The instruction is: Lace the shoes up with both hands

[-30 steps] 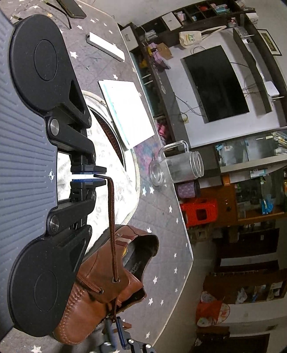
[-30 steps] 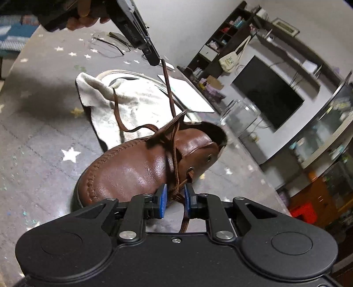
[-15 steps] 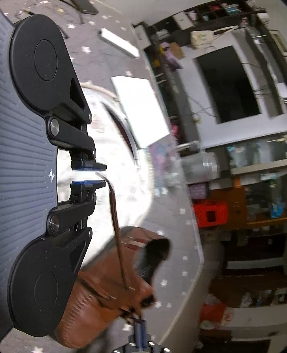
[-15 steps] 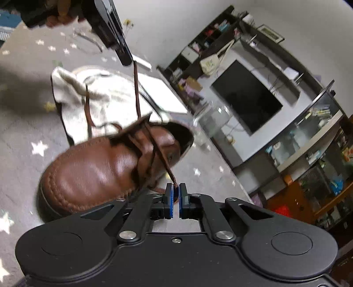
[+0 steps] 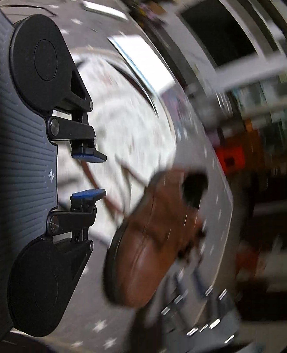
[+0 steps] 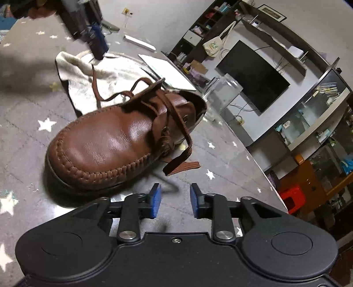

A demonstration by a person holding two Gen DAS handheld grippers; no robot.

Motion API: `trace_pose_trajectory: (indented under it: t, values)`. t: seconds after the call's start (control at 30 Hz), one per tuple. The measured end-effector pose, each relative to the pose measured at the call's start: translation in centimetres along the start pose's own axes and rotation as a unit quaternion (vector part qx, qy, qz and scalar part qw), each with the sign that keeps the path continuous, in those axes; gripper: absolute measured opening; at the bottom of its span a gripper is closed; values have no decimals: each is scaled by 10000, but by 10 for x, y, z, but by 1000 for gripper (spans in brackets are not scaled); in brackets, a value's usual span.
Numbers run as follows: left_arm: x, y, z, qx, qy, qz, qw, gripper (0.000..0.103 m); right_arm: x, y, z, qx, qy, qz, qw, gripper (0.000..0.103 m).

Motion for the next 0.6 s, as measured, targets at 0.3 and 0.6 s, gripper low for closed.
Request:
trace_pose_trajectory:
  t: [0.3, 0.6]
  values:
    - [37, 13, 26, 832, -190, -181, 9962, 33, -28, 20, -18, -137, 122, 442, 9989, 39]
    - [65, 25, 31, 1363, -490, -402, 9886, 27, -34, 32, -28, -185, 336, 613, 9974, 39]
Point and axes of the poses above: each gripper's, at about its wrist camera, not at the fingertips, and x roughly the way its jaws point, z to its right, y to its top, the point moved 4 cm from there along x, roughly the way its jaws point, and after that the axes turned 5 degrees about z, right-handed, at the moved point
